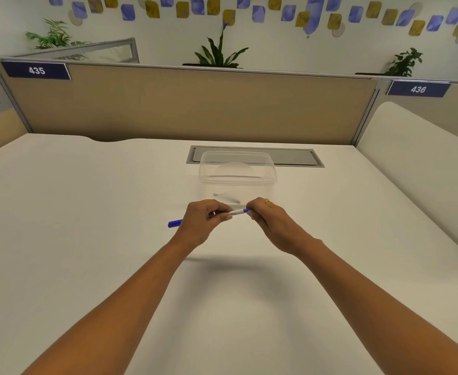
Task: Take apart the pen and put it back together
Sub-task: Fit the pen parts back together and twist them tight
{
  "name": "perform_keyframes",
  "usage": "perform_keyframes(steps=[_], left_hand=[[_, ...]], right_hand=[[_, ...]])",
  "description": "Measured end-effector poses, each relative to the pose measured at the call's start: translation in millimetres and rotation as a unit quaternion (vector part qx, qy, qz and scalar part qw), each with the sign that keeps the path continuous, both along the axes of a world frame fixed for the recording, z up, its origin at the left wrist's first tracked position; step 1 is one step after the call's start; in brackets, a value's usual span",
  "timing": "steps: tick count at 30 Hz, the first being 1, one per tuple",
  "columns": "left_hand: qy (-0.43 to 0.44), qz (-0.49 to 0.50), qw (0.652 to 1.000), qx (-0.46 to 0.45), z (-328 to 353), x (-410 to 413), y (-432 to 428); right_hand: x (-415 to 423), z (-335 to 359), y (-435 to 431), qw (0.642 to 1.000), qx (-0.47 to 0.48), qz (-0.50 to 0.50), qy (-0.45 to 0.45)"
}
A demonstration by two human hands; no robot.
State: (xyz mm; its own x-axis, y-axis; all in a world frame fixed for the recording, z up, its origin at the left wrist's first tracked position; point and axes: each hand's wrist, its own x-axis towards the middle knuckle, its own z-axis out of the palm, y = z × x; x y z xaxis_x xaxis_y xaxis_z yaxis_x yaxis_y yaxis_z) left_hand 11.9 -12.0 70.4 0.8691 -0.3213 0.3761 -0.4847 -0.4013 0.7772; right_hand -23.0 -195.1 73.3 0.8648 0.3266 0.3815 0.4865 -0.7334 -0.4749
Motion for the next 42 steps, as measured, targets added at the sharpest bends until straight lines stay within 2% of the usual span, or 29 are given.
perform_keyframes(steps=[4, 14, 21, 24, 27, 30, 35, 42], left_hand=[[-0.014, -0.003, 1.0, 0.003, -1.5, 0.9, -1.6], [-0.157, -0.029, 0.987, 0.033, -3.6, 2.2, -2.7], [-0.208, -0.025, 0.976, 0.063, -2.0, 4.4, -5.4], [-0.212, -0.023, 0.974, 0.076, -3.7, 3.9, -5.9], [-0.212, -0.031, 0.972, 0.096, -5.0, 2.6, -6.1], [-0.205, -0.045, 0.972, 0.103, -1.2, 4.3, -3.2], [-0.186, -0.044, 0.977, 0.097, 4.3, 6.1, 0.2], [-0.156, -0.031, 0.985, 0.061, 4.4, 6.1, -3.2]], right_hand=[[-0.5, -2.3, -2.3, 1.0, 0.016, 0.006, 0.019], [-0.3, -1.3, 5.0, 0.979, 0.137, -0.016, 0.149], [-0.9, 2.0, 12.0, 0.916, 0.301, -0.02, 0.264], [-1.7, 4.0, 12.0, 0.893, 0.323, -0.019, 0.311], [-2.2, 5.5, 8.7, 0.85, 0.367, -0.004, 0.378], [-3.2, 6.5, 10.3, 0.832, 0.399, -0.01, 0.386], [-3.8, 4.3, 18.7, 0.837, 0.434, -0.016, 0.333], [0.6, -5.3, 16.4, 0.934, 0.329, -0.044, 0.136]])
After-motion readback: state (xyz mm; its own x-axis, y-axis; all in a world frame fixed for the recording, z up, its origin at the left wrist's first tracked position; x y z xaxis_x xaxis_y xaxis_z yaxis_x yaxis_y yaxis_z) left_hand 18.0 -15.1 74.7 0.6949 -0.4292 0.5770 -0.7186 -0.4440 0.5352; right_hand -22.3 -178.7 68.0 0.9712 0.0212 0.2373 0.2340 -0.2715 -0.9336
